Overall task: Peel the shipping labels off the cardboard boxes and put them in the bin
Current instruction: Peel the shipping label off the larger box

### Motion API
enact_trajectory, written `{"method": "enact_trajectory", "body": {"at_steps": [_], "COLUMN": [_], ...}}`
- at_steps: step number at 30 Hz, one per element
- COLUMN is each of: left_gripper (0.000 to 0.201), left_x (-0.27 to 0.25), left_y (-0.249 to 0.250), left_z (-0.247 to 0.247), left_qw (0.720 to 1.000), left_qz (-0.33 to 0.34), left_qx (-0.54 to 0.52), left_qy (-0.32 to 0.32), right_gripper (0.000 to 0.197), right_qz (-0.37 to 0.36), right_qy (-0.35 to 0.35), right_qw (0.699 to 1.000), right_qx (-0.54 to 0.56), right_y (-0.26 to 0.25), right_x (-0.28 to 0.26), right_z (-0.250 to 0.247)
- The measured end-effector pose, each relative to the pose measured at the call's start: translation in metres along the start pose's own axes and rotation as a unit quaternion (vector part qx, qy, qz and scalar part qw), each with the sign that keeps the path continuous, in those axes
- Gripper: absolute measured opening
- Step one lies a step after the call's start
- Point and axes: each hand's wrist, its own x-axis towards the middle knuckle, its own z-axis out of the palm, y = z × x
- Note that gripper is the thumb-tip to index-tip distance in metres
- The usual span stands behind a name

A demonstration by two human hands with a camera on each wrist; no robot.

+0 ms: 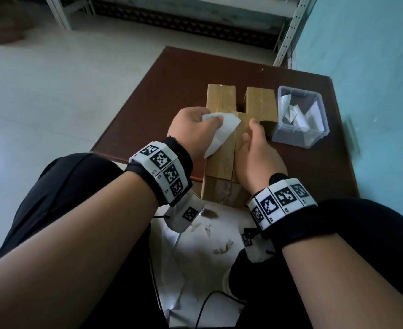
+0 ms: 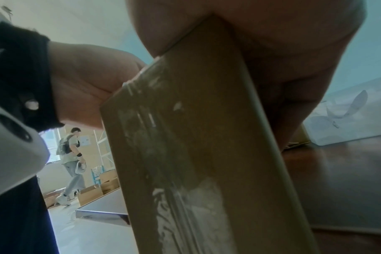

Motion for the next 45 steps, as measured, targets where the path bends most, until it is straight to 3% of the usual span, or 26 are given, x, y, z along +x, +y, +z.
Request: {"method": "enact_trajectory", "body": {"at_steps": [15, 21, 27, 45], "left_gripper": [0.034, 0.027, 0.042, 0.040], "left_x": [0.002, 0.000, 0.000, 0.000], "left_y": [0.004, 0.004, 0.003, 0.001], "left_z": [-0.002, -0.002, -0.003, -0.004], "left_qw": [1.000, 1.000, 1.000, 0.998], "left_qz": [0.013, 0.003, -0.016, -0.026], "left_qx": [0.024, 0.003, -0.025, -0.062], "left_qy": [-0.012, -0.011, -0.009, -0.017], "right_gripper": [0.052, 0.048, 0.047, 0.042], "right_qz": [-0.009, -0.016, -0.020, -0.016], "right_qy": [0.007, 0.015, 0.017, 0.016], "right_qw": [0.999, 0.998, 0.997, 0.996], "right_qx": [-0.040, -0.060, -0.070, -0.091], "right_y": [0.000, 0.000, -0.002, -0.004], "right_x": [0.008, 0.009, 0.010, 0.015], "right_z": [0.002, 0.005, 0.006, 0.009]}}
